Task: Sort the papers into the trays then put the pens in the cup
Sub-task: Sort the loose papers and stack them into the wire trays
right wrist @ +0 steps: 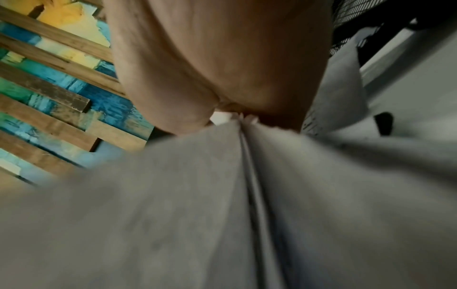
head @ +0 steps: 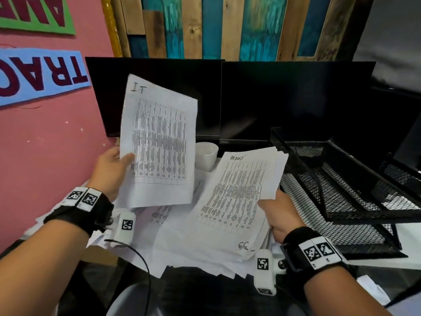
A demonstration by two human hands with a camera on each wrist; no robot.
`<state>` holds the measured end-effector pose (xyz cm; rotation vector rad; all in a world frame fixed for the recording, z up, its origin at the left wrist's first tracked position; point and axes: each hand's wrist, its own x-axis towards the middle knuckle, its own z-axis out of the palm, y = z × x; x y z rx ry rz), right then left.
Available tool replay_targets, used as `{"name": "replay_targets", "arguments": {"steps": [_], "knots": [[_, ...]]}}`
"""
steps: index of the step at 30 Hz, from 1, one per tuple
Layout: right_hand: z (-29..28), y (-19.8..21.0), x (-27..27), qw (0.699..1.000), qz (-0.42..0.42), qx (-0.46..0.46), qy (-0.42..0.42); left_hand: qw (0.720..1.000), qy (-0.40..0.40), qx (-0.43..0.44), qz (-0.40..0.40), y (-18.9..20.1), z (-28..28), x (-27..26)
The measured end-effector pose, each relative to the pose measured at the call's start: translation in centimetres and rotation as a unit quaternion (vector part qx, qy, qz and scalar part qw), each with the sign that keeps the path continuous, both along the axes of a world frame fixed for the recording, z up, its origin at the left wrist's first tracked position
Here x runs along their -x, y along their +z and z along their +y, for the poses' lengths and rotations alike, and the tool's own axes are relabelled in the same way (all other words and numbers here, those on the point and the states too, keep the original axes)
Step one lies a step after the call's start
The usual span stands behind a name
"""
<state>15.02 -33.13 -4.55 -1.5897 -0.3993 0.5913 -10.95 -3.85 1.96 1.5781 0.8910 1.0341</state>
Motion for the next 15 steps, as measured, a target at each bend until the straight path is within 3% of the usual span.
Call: {"name": "replay_targets", "arguments": {"steps": [3, 9, 15], "knots": [[0.7, 1.4, 1.1, 0.998, 0.002, -0.048, 0.033, 0.996, -0.032, 0.078, -0.027, -0.7, -0.8, -0.6], [1.2, 4.2, 2.6, 0.99, 0.018, -0.1, 0.098, 0.983, -0.115, 0.11, 0.092, -2.8, -4.8, -3.8], [1.2, 5.4, 2.7, 0.988, 0.062, -0.131, 0.051, 0.98, -0.144, 0.129, 0.04, -3.9, -7.7, -7.3]]}}
